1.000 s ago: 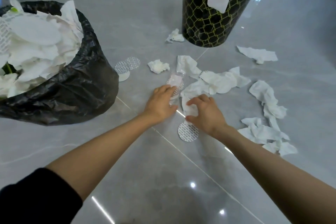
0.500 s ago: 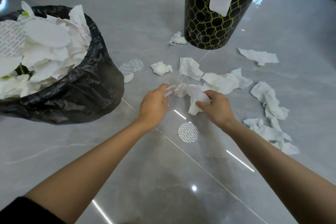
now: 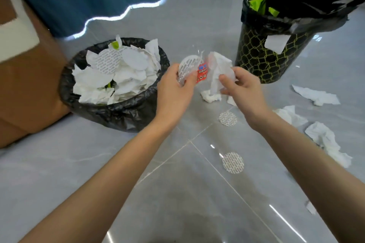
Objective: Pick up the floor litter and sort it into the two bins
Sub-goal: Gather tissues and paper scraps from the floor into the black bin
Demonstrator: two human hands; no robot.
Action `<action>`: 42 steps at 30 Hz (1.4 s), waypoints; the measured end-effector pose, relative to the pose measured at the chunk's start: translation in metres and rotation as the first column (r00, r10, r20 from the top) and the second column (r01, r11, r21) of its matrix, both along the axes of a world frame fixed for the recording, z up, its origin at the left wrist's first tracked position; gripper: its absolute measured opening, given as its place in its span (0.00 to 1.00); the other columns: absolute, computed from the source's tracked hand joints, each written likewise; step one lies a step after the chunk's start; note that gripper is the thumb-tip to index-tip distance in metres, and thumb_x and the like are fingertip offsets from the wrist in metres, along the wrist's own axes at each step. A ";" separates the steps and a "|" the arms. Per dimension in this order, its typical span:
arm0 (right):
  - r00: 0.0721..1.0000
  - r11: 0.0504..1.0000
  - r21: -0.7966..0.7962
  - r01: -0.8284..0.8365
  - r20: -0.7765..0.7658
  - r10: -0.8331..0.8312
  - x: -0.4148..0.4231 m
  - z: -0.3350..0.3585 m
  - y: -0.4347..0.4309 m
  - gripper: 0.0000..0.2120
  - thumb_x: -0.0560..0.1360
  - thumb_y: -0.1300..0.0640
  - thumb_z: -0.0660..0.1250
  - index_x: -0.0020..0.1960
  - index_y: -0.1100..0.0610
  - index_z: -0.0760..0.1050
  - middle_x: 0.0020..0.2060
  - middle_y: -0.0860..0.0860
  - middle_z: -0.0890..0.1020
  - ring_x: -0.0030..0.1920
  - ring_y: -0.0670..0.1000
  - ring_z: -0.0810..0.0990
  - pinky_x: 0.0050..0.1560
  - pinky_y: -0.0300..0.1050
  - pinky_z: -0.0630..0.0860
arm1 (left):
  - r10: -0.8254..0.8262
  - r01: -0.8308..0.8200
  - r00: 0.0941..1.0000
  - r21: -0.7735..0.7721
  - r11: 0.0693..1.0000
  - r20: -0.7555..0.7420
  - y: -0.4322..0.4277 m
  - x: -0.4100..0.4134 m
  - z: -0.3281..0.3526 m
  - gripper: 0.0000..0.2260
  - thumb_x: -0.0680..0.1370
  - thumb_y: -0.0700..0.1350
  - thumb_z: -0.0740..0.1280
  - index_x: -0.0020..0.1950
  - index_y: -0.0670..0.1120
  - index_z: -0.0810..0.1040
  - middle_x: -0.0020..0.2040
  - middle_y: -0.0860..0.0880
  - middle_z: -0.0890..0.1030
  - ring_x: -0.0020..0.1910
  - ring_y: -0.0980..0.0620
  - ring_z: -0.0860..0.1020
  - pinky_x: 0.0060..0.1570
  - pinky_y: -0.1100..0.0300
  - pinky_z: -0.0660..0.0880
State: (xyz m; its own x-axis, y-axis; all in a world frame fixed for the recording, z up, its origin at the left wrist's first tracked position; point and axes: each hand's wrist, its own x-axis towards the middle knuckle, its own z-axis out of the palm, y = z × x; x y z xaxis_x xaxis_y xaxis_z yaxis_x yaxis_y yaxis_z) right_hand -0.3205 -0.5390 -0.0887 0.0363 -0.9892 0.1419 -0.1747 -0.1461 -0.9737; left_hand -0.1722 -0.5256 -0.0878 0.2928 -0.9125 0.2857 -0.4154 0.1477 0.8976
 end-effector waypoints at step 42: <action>-0.375 0.660 0.579 -0.478 -0.815 0.443 0.236 -0.002 -0.116 0.12 0.78 0.60 0.60 0.59 0.61 0.74 0.56 0.56 0.77 0.49 0.55 0.72 0.46 0.44 0.68 | -0.661 -0.241 0.499 0.823 0.515 0.560 -0.076 0.203 -0.056 0.29 0.79 0.34 0.55 0.76 0.39 0.43 0.76 0.41 0.38 0.76 0.41 0.44 0.73 0.46 0.53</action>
